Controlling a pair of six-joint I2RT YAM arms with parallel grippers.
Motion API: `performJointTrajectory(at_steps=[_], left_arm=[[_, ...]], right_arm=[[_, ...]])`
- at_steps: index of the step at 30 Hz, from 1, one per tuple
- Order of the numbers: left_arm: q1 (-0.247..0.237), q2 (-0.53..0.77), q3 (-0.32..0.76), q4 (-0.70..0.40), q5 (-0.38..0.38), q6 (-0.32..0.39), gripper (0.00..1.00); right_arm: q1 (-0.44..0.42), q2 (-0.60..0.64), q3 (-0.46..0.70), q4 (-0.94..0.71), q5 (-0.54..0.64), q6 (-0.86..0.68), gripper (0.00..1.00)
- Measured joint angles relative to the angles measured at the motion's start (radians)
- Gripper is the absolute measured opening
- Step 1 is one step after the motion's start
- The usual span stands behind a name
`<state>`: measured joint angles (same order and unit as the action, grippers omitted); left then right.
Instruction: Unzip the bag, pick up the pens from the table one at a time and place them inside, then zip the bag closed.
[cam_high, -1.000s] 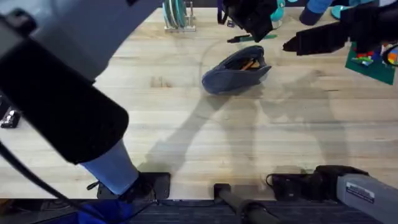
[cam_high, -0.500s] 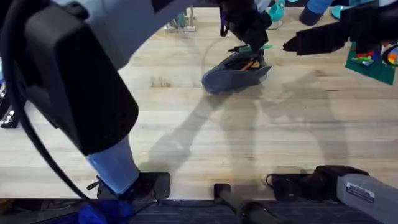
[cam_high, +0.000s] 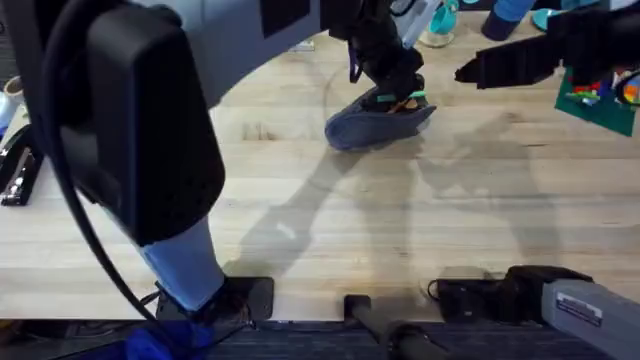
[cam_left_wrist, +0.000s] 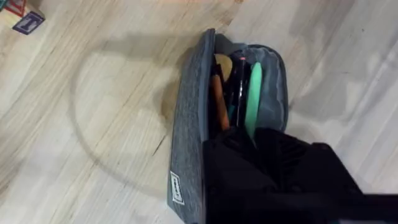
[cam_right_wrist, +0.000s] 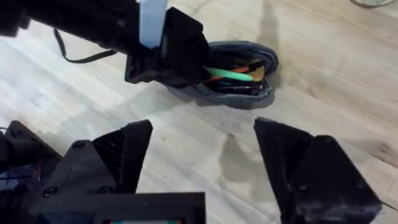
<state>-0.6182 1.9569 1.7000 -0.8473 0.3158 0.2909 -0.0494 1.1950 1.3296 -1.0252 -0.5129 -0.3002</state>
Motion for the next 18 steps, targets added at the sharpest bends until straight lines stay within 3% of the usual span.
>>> performJointTrajectory(at_steps=[9, 18], left_arm=[[0.000, 0.092, -0.001, 0.010, 0.006, 0.000, 0.043], [0.001, 0.097, -0.002, 0.016, 0.006, 0.000, 0.042]], right_arm=[[0.000, 0.000, 0.000, 0.000, 0.000, 0.000, 0.996], [0.000, 0.000, 0.000, 0.000, 0.000, 0.000, 0.996]])
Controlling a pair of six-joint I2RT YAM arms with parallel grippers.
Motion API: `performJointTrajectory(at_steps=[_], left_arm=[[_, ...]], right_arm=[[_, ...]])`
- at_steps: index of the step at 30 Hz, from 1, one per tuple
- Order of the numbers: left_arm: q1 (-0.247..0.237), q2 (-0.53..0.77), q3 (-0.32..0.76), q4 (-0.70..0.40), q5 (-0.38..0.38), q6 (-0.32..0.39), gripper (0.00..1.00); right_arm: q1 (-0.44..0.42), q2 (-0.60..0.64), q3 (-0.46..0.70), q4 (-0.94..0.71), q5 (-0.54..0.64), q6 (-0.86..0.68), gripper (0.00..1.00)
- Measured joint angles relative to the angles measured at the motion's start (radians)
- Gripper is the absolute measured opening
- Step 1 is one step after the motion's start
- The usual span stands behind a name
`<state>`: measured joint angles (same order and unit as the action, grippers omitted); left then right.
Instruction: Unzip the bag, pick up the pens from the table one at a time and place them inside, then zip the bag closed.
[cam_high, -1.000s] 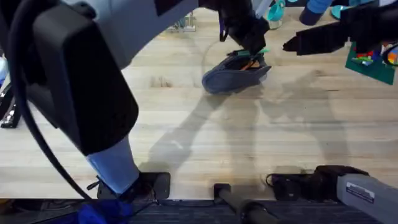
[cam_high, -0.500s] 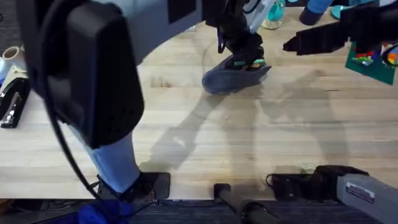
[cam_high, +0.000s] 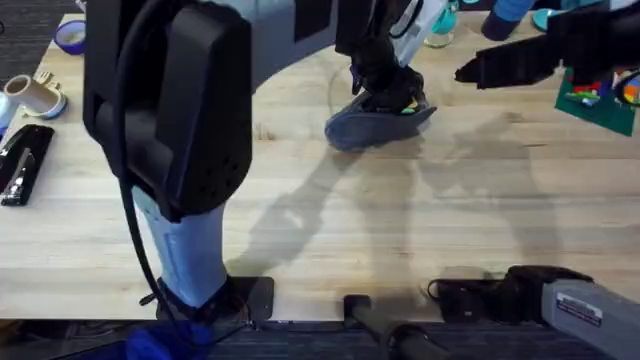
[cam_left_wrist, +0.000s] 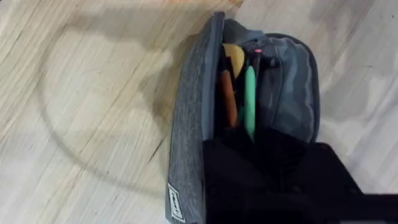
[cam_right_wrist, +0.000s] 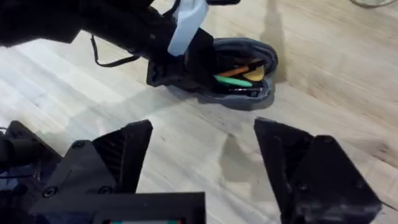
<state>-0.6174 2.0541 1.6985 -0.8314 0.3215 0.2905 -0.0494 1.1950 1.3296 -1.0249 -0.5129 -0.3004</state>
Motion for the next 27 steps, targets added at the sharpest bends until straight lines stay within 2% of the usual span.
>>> performJointTrajectory(at_steps=[3, 7, 12, 21, 24, 27], left_arm=[[0.000, 0.000, 0.000, 0.000, 0.000, 0.000, 0.066], [0.000, 0.000, 0.000, 0.000, 0.003, -0.002, 0.242], [-0.001, 0.000, 0.000, 0.002, 0.006, -0.003, 0.520], [-0.001, 0.000, 0.000, 0.002, 0.007, -0.002, 0.739], [-0.001, 0.000, 0.000, 0.002, 0.007, -0.002, 0.921], [-0.001, 0.000, 0.000, 0.002, 0.011, -0.002, 0.983]], right_arm=[[0.000, 0.000, 0.000, 0.000, 0.000, 0.000, 0.996], [0.000, 0.000, 0.000, 0.000, 0.000, 0.000, 0.996], [0.000, 0.000, 0.000, 0.000, 0.000, 0.000, 0.995], [0.000, 0.000, 0.000, 0.000, 0.000, 0.000, 0.996], [0.000, 0.000, 0.000, 0.000, 0.000, 0.000, 0.996], [0.000, 0.000, 0.000, 0.000, 0.000, 0.000, 0.995]])
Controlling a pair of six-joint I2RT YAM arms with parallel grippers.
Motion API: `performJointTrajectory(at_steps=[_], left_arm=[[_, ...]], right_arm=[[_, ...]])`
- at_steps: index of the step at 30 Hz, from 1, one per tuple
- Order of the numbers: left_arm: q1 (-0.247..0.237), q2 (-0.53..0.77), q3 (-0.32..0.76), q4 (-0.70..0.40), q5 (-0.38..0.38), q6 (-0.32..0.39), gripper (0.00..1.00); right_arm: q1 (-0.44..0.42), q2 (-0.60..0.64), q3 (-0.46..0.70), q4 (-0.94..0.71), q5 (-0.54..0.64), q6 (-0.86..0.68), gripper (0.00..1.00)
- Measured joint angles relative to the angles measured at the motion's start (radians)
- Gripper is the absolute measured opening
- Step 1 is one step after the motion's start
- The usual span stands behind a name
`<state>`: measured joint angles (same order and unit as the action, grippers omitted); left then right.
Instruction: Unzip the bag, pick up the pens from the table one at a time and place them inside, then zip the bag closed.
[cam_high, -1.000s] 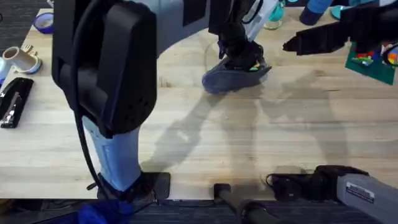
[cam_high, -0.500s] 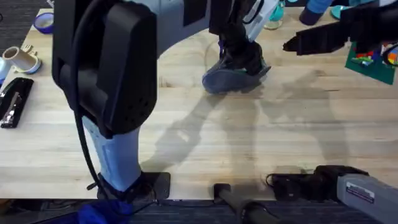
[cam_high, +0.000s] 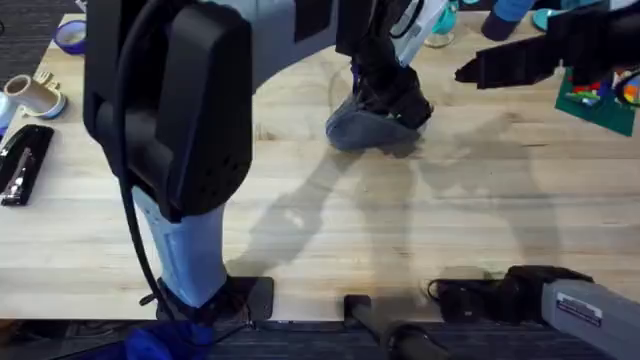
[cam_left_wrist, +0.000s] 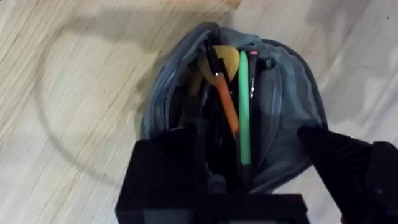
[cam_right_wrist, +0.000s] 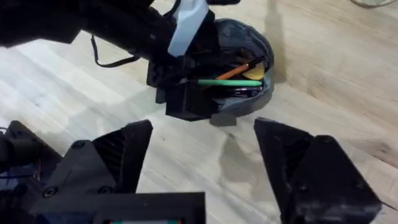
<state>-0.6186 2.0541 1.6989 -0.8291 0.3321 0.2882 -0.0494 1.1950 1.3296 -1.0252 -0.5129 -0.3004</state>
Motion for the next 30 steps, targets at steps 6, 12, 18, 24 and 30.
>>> performJointTrajectory(at_steps=[6, 12, 18, 24, 30], left_arm=[[0.000, 0.000, 0.016, -0.014, 0.006, -0.001, 0.988], [0.000, -0.010, 0.021, -0.019, 0.008, -0.001, 0.989], [0.000, -0.132, 0.022, -0.032, -0.017, -0.001, 0.990], [0.003, -0.214, 0.025, -0.083, -0.042, -0.001, 0.989], [0.024, -0.255, 0.025, -0.146, -0.069, -0.012, 0.988]], right_arm=[[0.000, 0.000, 0.000, 0.000, 0.000, 0.000, 0.996], [0.000, 0.000, 0.000, 0.000, 0.000, 0.000, 0.995], [0.000, 0.000, 0.000, 0.000, 0.000, 0.000, 0.996], [0.000, 0.000, 0.000, 0.000, 0.000, 0.000, 0.996], [0.000, 0.000, 0.000, 0.000, 0.000, 0.000, 0.996]])
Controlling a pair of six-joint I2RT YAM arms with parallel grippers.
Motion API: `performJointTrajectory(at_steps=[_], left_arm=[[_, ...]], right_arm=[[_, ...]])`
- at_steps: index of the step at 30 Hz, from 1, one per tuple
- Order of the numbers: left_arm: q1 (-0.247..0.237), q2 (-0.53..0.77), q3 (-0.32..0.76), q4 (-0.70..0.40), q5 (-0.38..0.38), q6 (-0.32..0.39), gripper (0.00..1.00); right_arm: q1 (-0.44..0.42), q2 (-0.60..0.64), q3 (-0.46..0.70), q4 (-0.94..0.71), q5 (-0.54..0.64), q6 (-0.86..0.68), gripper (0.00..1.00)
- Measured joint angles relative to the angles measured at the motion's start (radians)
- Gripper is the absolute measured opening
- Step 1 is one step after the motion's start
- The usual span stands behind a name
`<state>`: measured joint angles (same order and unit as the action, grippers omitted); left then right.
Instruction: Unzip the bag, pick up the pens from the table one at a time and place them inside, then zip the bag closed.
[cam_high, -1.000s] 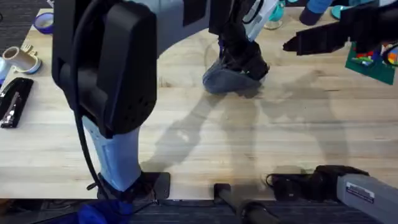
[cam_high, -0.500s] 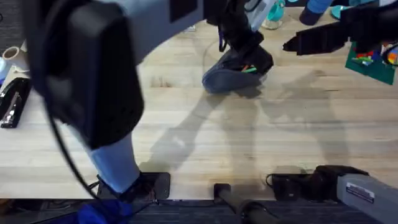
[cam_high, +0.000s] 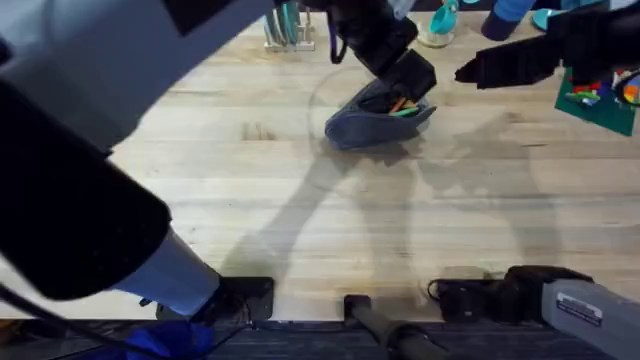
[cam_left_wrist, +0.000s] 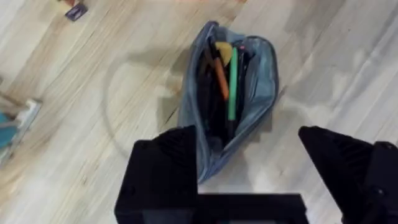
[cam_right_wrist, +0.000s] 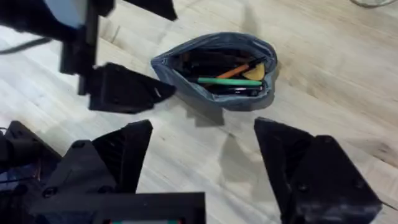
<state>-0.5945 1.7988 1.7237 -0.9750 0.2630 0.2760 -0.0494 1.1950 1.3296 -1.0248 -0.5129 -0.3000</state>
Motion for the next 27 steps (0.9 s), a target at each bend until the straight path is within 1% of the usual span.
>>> performJointTrajectory(at_steps=[5, 9, 13, 18, 21, 23, 27], left_arm=[[0.038, -0.051, 0.000, -0.041, -0.010, -0.004, 0.990], [0.060, -0.103, 0.000, -0.100, -0.020, -0.007, 0.990], [0.070, -0.148, 0.000, -0.161, -0.025, -0.007, 0.990], [0.095, -0.211, -0.016, -0.181, -0.025, -0.015, 0.989], [0.126, -0.291, -0.072, -0.179, -0.027, -0.025, 0.990], [0.146, -0.355, -0.130, -0.174, -0.029, -0.034, 0.990], [0.163, -0.480, -0.244, -0.172, -0.032, -0.054, 0.994]], right_arm=[[0.000, 0.000, 0.000, 0.010, 0.000, 0.025, 0.996], [0.000, 0.000, 0.000, 0.035, 0.001, 0.069, 0.996], [0.001, 0.000, 0.000, 0.036, 0.046, 0.139, 0.996], [0.015, 0.000, 0.000, 0.034, 0.089, 0.193, 0.996], [0.048, 0.000, 0.001, 0.028, 0.129, 0.208, 0.996], [0.071, 0.000, 0.003, 0.026, 0.147, 0.218, 0.996], [0.104, 0.000, 0.003, 0.025, 0.163, 0.242, 0.996]])
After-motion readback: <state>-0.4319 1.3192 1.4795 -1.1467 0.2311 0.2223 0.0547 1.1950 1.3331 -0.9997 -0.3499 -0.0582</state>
